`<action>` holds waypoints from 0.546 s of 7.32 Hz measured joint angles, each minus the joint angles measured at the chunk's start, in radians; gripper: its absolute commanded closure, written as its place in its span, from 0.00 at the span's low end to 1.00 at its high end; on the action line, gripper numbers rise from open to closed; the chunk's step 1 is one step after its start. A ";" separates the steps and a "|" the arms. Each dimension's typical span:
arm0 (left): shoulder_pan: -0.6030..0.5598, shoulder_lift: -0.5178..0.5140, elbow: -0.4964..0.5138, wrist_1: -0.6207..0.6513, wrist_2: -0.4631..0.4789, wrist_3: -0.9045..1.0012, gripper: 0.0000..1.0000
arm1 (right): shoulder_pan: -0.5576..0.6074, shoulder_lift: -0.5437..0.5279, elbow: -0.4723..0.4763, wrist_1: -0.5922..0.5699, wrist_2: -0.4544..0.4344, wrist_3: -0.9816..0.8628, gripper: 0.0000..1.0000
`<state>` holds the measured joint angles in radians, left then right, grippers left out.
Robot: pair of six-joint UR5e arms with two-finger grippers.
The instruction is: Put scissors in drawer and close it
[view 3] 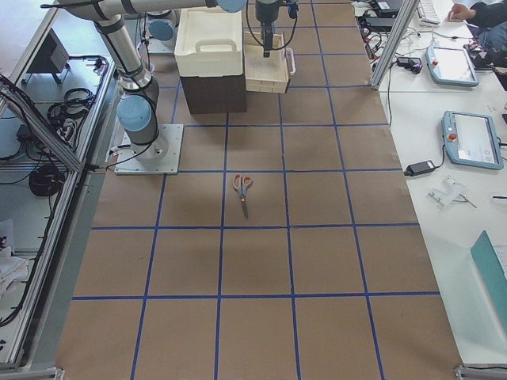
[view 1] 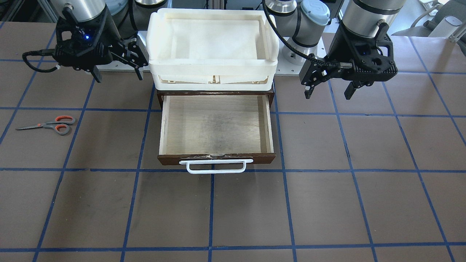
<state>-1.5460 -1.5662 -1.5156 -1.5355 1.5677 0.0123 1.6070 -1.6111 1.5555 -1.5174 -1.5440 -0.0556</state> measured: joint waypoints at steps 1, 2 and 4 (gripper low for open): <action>0.000 0.000 0.000 0.000 0.000 0.000 0.00 | -0.026 0.001 0.015 0.000 -0.023 -0.069 0.00; 0.000 0.000 0.000 0.000 -0.001 0.000 0.00 | -0.070 0.001 0.036 0.000 -0.035 -0.160 0.00; 0.000 -0.001 0.000 0.001 -0.002 0.000 0.00 | -0.197 0.000 0.080 0.002 -0.041 -0.398 0.00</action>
<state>-1.5459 -1.5669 -1.5156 -1.5342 1.5657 0.0123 1.4095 -1.6106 1.6360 -1.5156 -1.5854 -0.4531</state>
